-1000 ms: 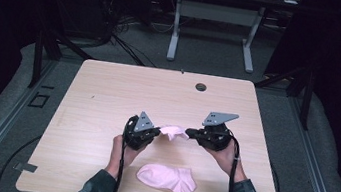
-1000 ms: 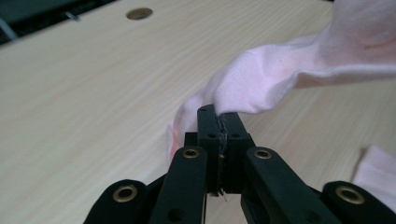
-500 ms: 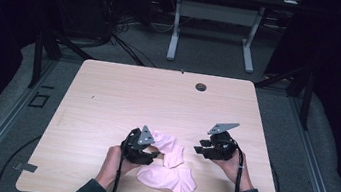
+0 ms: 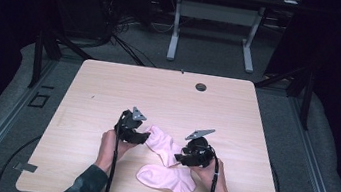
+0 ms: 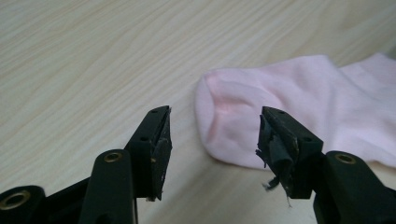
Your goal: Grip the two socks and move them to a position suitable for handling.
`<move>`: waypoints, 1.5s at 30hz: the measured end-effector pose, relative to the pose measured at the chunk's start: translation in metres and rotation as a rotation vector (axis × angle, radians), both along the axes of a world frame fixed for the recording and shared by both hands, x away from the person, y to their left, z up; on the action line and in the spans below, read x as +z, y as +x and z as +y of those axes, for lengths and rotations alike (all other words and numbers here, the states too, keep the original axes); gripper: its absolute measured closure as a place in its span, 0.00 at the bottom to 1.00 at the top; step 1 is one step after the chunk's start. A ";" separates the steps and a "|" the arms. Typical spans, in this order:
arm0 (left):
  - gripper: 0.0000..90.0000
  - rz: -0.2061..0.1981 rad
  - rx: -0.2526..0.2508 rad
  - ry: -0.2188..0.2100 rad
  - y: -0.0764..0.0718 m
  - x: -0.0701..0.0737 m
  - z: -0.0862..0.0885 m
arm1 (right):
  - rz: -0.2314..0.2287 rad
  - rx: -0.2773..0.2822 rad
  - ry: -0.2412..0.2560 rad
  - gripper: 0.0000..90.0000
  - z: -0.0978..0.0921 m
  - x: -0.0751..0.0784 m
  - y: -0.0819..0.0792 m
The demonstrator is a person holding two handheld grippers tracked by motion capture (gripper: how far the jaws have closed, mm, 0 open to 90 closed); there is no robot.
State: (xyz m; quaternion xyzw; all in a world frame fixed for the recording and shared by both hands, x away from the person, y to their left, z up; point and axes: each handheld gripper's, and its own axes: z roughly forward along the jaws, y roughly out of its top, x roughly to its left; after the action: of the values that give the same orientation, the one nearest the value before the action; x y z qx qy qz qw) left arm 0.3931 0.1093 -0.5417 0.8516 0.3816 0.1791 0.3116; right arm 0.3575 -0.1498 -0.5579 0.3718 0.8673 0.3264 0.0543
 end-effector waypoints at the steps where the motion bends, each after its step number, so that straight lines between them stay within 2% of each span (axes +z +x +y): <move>1: 0.49 0.004 0.005 0.011 0.005 -0.004 -0.002 | 0.000 0.000 0.000 0.64 0.000 0.000 0.000; 2: 0.53 0.034 -0.006 0.021 0.013 -0.008 -0.006 | -0.004 0.010 -0.014 0.69 0.002 -0.002 0.000; 3: 0.57 0.033 -0.004 0.038 0.015 -0.010 -0.008 | -0.013 0.007 -0.019 0.76 0.003 -0.002 -0.001; 5: 0.65 0.041 -0.019 0.054 0.019 -0.014 -0.012 | -0.016 0.015 -0.043 0.82 0.004 -0.003 -0.001; 6: 0.66 0.041 -0.023 0.072 0.020 -0.016 -0.015 | -0.016 0.019 -0.055 0.84 0.004 -0.003 -0.001; 10: 0.80 0.054 -0.038 0.092 0.022 -0.021 -0.019 | -0.015 0.025 -0.058 0.89 0.003 -0.006 -0.001; 13: 0.90 0.057 -0.037 0.081 0.023 -0.023 -0.019 | -0.025 0.032 -0.072 0.94 0.003 -0.005 -0.002; 15: 0.96 0.057 -0.026 0.090 0.022 -0.022 -0.018 | -0.029 0.032 -0.074 0.95 0.003 -0.006 -0.003; 21: 0.98 0.085 -0.013 0.055 0.018 -0.022 -0.012 | -0.040 0.024 -0.107 0.96 -0.003 -0.004 0.001; 29: 0.98 0.127 0.002 0.000 0.002 -0.022 -0.009 | -0.051 0.003 -0.162 0.95 -0.016 -0.001 0.011; 34: 0.93 0.148 -0.001 -0.026 -0.009 -0.020 -0.011 | -0.050 0.005 -0.164 0.88 -0.021 -0.001 0.016; 35: 0.89 0.150 -0.001 -0.036 -0.011 -0.019 -0.010 | -0.043 0.002 -0.148 0.83 -0.023 0.000 0.016; 36: 0.79 0.146 0.011 -0.027 -0.013 -0.018 -0.011 | -0.045 -0.011 -0.128 0.78 -0.025 0.001 0.015; 38: 0.69 0.132 0.021 -0.037 -0.016 -0.013 -0.009 | -0.043 -0.030 -0.088 0.72 -0.030 0.005 0.011; 40: 0.56 0.118 0.029 -0.028 -0.017 -0.010 -0.007 | -0.048 -0.053 -0.050 0.66 -0.034 0.009 0.007; 41: 0.50 0.090 0.049 -0.040 -0.017 -0.003 -0.003 | -0.043 -0.072 -0.009 0.62 -0.036 0.011 0.004; 42: 0.48 0.085 0.058 -0.038 -0.016 -0.001 -0.001 | -0.035 -0.071 0.003 0.60 -0.037 0.011 0.003; 44: 0.45 0.093 0.064 -0.038 -0.011 0.000 0.001 | -0.034 -0.078 -0.006 0.59 -0.035 0.009 0.003; 45: 0.45 0.099 0.062 -0.037 -0.010 0.000 0.001 | -0.031 -0.083 0.010 0.59 -0.034 0.008 0.002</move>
State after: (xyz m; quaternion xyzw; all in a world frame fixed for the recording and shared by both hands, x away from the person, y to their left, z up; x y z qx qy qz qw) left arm 0.3835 0.1099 -0.5416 0.8414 0.4257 0.1394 0.3024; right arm 0.3597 -0.1834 -0.5504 0.4027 0.8485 0.3339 0.0794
